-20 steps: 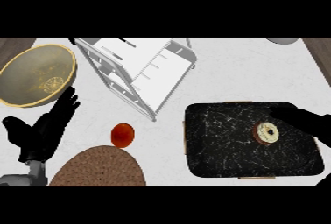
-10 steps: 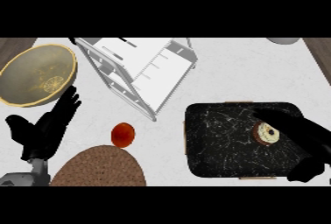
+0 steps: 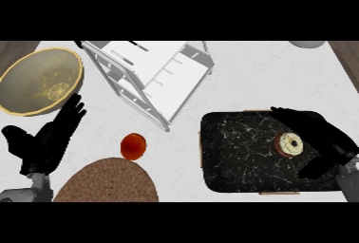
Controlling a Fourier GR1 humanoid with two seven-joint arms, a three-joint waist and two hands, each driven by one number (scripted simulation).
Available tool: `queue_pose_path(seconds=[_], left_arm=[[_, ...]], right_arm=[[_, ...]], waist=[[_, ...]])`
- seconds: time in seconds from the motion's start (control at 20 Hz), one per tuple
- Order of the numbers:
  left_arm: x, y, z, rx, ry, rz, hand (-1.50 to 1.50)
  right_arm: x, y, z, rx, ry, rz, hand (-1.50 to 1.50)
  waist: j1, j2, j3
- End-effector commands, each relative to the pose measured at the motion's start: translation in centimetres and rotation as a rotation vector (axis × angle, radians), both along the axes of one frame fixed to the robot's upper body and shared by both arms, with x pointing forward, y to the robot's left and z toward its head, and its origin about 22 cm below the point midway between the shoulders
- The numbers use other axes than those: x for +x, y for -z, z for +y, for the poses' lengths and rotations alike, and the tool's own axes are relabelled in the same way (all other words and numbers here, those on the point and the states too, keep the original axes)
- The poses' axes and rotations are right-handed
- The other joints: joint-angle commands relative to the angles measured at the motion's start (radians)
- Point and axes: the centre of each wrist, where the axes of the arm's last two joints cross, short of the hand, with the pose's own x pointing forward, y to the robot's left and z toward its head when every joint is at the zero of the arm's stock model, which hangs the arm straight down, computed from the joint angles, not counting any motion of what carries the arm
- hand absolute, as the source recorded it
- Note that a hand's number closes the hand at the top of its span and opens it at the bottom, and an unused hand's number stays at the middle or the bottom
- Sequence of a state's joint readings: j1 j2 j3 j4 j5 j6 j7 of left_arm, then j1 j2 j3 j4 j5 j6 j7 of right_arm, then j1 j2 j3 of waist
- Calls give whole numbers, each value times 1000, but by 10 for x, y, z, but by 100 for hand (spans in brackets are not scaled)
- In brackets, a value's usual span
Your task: Pick the cupcake from the tray and place it in the tiered basket
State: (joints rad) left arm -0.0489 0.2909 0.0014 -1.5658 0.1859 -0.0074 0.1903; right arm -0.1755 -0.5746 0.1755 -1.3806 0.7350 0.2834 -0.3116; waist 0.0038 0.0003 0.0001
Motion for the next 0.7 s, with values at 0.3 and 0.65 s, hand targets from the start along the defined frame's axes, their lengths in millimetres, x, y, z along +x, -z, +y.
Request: queue_pose_path(seconds=[0.3, 0.65], left_arm=[[-1, -3, 0, -5, 2, 3, 0], [10, -13, 4, 14, -1, -7, 0]], right_arm=[[-15, 29, -10, -143, -111, 115, 150], [6, 39, -9, -192, -172, 15, 150]], waist=[[-5, 0, 0], [1, 1, 0]])
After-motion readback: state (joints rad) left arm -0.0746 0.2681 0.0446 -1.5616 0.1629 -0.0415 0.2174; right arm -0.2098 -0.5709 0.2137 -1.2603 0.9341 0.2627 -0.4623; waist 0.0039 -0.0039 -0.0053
